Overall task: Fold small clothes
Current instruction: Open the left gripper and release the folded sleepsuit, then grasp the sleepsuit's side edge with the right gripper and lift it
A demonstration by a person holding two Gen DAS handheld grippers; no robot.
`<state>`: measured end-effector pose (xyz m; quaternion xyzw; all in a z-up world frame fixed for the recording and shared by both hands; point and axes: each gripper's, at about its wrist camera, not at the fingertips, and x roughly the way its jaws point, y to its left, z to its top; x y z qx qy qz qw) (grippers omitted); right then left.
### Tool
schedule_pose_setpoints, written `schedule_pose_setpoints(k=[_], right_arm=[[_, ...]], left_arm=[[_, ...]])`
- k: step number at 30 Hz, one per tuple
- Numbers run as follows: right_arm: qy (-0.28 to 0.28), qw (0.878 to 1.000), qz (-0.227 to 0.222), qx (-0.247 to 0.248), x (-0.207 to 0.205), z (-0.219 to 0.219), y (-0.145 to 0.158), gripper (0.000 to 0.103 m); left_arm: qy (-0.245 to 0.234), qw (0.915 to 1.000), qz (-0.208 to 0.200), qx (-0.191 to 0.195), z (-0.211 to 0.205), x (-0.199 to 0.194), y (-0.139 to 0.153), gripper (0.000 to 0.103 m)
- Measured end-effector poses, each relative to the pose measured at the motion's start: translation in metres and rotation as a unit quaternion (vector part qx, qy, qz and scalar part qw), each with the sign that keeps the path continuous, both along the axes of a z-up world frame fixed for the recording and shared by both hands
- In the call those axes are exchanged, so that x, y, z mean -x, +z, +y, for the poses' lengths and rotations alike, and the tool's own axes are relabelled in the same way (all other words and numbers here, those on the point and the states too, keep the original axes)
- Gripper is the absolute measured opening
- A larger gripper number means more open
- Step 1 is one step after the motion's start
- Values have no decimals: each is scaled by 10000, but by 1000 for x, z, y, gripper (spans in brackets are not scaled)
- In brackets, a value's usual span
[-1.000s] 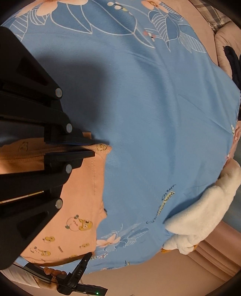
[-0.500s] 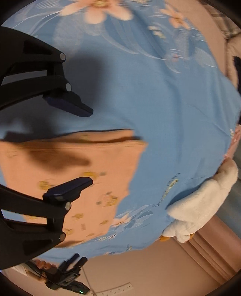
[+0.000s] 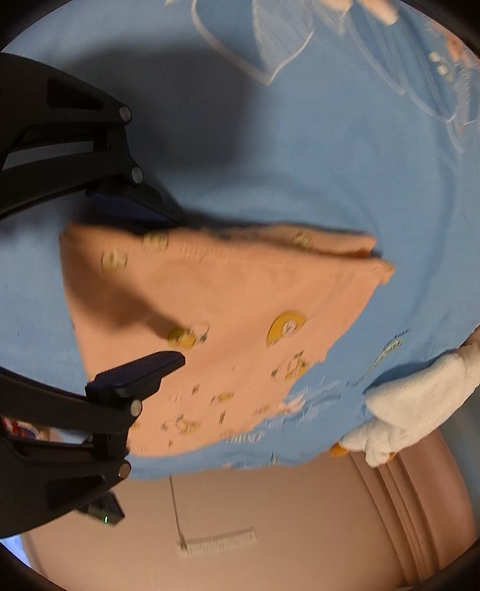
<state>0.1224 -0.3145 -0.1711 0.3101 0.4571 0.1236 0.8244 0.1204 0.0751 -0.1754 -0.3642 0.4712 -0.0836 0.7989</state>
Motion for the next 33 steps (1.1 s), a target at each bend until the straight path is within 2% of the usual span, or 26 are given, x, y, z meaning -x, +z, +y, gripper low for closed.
schedule_pose_setpoints(k=[1,3,5,6,8,10,11,13,16,19,22,24,29,33], right_arm=[[-50,9998,-57,-170,-6,1,-1,75],[-63,9977,-118,-670,-19,2,-6,75],[-123,9967,-239,-772,-36,9,-11,74],[-150,9967,-302,-739,-41,14,-11,74],[-127,9973,-372,-625,-53,27,-7,63],[-91,9978,-306,-574,-60,33,-6,33],[-109,9980,-277,-564,-62,34,-4,26],[-192,9981,-300,-509,-57,31,3,18],[-128,9986,-409,-294,-43,31,21,16],[-251,9973,-685,76,-24,26,44,15],[-157,9945,-870,569,-8,25,67,15],[-40,9925,-878,847,-1,24,74,15],[319,9834,-984,1491,5,36,78,15],[699,9688,-1311,1982,7,64,88,15]], left_arm=[[19,10000,30,75,-1,-1,-2,48],[92,9999,64,106,-2,-3,-6,31],[147,9998,96,129,-3,-5,-9,23],[166,9997,89,168,-3,-6,-9,16],[221,9995,76,195,-3,-4,-10,11],[293,9996,40,30,-7,-1,-5,9],[308,9995,14,-73,-10,1,-2,8],[311,9993,-89,-201,-13,5,9,7],[176,9992,-334,-160,-18,15,28,7],[-28,9996,-288,49,-26,27,40,7],[-195,9992,-312,-159,-42,41,49,7],[-289,9992,-211,-171,-51,49,46,7],[-406,9964,170,-726,-68,59,26,9],[-371,9951,252,-884,-68,57,19,13]])
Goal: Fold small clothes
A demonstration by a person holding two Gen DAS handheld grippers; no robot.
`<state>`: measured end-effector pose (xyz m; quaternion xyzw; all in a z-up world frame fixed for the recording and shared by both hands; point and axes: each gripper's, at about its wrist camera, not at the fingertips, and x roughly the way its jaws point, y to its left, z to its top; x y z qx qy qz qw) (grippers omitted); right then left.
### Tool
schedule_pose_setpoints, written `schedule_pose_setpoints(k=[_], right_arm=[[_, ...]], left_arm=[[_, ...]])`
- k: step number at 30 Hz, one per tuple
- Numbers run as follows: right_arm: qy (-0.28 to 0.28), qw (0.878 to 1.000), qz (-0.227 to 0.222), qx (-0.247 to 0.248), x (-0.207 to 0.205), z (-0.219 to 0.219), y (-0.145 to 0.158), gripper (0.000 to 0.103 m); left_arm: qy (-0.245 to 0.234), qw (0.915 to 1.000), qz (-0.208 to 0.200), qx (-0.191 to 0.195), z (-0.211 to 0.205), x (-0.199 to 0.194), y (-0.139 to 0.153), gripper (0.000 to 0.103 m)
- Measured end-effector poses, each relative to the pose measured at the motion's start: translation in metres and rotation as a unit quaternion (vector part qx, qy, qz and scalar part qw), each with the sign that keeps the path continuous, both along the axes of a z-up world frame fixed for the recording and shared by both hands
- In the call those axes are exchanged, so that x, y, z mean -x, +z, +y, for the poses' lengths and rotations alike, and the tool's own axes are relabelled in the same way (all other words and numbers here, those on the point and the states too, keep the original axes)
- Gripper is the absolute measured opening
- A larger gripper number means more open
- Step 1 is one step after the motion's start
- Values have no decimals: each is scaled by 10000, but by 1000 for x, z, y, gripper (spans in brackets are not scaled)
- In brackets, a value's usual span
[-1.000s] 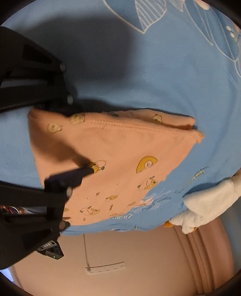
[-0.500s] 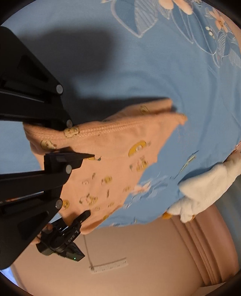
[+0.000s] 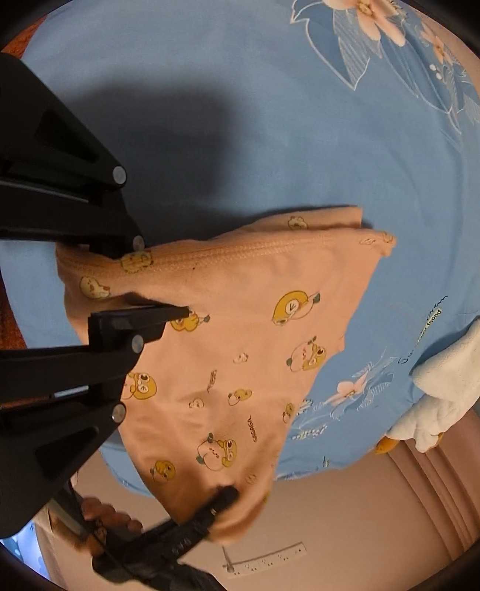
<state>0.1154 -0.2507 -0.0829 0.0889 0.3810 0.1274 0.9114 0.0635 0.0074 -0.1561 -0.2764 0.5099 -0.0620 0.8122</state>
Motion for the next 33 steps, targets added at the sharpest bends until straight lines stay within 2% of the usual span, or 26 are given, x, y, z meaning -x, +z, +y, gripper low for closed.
schedule_pose_setpoints(k=[4,5,6,10,15,18,19,20,22,24,29,33], right_arm=[[639,9964,-258,501,2,39,14,15],[815,9944,-293,602,3,50,16,15],[1007,9921,-311,678,3,61,17,15],[1742,9792,-302,999,9,106,9,15],[2434,9629,117,1160,15,148,-20,15],[2558,9571,479,1272,13,165,-42,16],[2594,9556,524,1298,14,168,-46,20],[2638,9545,569,1272,14,170,-50,23],[2734,9544,653,1007,17,168,-48,42],[2873,9526,733,688,20,164,-42,54],[3020,9493,877,11,28,147,-24,58],[2865,9546,779,-250,33,127,-13,65]], left_arm=[[23,10000,-25,-63,4,6,4,19],[66,9999,-33,-111,7,8,5,24],[102,9998,-59,-156,11,12,6,28],[312,9988,-146,-352,25,22,10,31],[512,9976,-163,-431,44,31,10,36],[596,9969,-138,-495,52,35,8,36],[621,9967,-124,-508,54,36,7,36],[637,9966,-108,-510,54,36,6,36],[653,9966,-71,-489,57,37,4,37],[666,9966,-53,-478,60,40,3,39],[658,9967,-76,-478,61,41,6,39],[634,9967,-178,-468,61,41,12,40]])
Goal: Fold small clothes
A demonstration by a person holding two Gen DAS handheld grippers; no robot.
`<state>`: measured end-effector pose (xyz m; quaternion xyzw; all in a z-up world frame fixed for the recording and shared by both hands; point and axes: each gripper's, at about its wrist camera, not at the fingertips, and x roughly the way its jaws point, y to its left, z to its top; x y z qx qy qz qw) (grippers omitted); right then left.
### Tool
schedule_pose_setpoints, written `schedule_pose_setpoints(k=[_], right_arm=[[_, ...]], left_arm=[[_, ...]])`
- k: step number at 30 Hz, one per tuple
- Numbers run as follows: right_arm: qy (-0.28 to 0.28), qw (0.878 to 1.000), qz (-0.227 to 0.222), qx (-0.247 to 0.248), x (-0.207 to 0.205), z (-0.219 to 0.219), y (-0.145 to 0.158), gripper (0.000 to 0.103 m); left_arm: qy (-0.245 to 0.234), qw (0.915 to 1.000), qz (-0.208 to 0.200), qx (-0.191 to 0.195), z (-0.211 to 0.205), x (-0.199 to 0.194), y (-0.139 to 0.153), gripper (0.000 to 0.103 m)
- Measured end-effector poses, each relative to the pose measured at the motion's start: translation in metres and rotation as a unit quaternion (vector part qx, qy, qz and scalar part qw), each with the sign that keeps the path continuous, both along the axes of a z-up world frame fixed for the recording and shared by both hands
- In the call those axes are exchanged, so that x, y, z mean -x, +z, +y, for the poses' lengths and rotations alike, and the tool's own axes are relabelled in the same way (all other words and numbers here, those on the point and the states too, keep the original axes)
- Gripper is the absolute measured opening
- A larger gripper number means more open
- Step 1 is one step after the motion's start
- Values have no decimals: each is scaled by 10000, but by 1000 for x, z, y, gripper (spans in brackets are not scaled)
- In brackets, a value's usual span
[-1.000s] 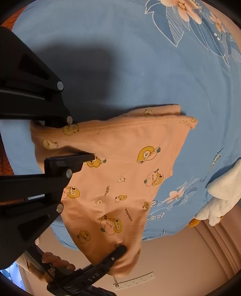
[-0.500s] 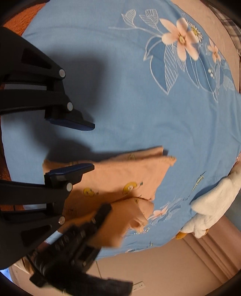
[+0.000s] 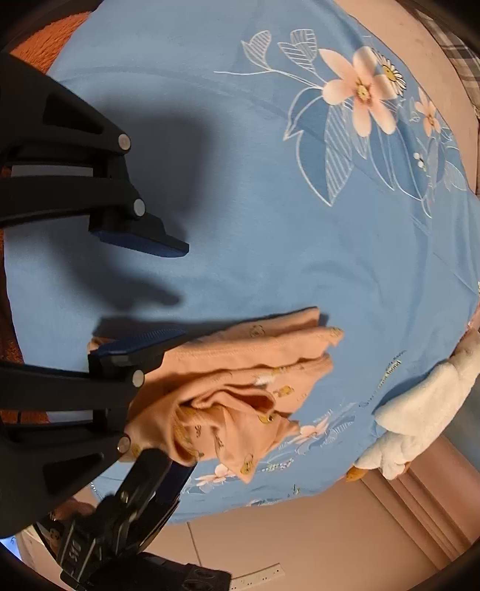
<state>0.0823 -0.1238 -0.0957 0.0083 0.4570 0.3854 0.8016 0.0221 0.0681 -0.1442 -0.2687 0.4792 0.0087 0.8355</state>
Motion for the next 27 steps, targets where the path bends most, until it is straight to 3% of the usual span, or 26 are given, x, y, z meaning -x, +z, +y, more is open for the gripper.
schedule_pose_setpoints(k=[4,11,14,17,20,27], right_arm=[[-202,9996,-80,-181,0,-16,8,65],[-486,9971,-132,571,-30,-10,-20,65],[-376,9971,-21,657,-46,-4,-31,65],[-261,9957,-205,870,-57,8,-34,65],[-63,9961,-335,818,-64,25,-33,65],[-55,9987,-106,504,-61,38,-35,65]], left_arm=[[-58,9999,-104,-16,-3,-3,7,43],[-185,9997,-130,-56,-11,-5,10,47],[-223,9996,-86,-118,-13,-7,10,47],[-208,9996,-74,-162,-12,-6,9,47],[-216,9996,-58,-167,-12,-6,9,48],[-213,9996,-62,-200,-9,-6,9,53]])
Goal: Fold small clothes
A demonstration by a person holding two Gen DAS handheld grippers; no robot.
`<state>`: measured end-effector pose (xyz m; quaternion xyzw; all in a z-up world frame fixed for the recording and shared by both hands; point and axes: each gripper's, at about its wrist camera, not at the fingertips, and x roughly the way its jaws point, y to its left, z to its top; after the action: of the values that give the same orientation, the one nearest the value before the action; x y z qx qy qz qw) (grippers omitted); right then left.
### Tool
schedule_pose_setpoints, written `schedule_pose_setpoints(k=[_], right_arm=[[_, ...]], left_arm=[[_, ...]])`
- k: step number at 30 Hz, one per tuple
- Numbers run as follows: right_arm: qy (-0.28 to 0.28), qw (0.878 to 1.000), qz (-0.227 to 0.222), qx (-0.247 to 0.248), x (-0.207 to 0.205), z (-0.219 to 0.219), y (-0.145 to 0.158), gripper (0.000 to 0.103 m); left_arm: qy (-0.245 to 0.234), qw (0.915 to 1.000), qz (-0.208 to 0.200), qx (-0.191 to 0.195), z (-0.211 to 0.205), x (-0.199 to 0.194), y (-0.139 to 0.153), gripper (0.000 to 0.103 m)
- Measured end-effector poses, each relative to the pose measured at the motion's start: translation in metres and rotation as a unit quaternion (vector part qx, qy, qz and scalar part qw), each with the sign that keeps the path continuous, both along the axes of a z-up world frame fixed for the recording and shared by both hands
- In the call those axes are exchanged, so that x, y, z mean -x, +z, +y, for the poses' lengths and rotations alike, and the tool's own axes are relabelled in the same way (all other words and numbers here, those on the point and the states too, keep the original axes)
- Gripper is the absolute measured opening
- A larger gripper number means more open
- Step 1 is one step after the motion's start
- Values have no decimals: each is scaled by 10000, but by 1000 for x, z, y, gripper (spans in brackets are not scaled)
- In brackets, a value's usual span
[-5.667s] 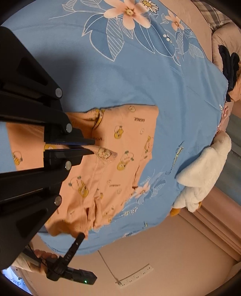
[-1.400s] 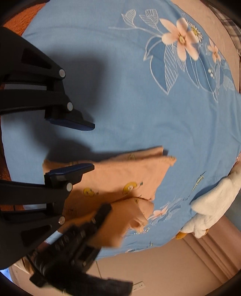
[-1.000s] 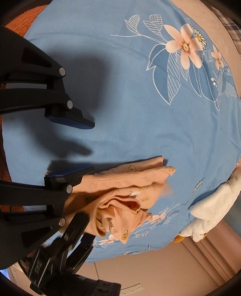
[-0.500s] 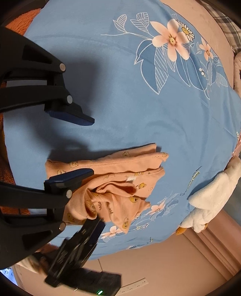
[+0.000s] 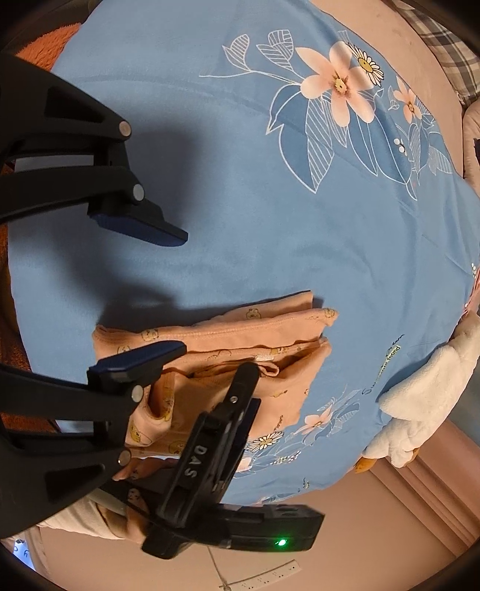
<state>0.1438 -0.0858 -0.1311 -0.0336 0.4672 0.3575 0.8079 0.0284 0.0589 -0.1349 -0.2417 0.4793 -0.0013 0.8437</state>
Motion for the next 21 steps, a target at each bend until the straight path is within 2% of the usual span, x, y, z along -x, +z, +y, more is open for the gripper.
schedule_pose_setpoints(k=[3,7,10,13,17,21], right_arm=[[-25,9997,156,-197,10,-14,4,65],[-304,9990,215,-245,23,-39,8,65],[-459,9982,283,-270,34,-52,5,65],[-452,9978,393,-271,47,-58,-2,65],[-555,9963,560,-348,54,-65,-7,65],[-737,9930,803,-444,55,-78,-14,65]], left_arm=[[-45,10000,0,51,-1,0,2,52],[-392,9975,-292,519,-11,1,15,52],[-746,9933,-497,733,-25,-5,23,53],[-980,9920,-415,682,-40,-14,19,53],[-1167,9917,4,532,-56,-24,-3,50],[-1270,9891,279,685,-60,-22,-24,10]])
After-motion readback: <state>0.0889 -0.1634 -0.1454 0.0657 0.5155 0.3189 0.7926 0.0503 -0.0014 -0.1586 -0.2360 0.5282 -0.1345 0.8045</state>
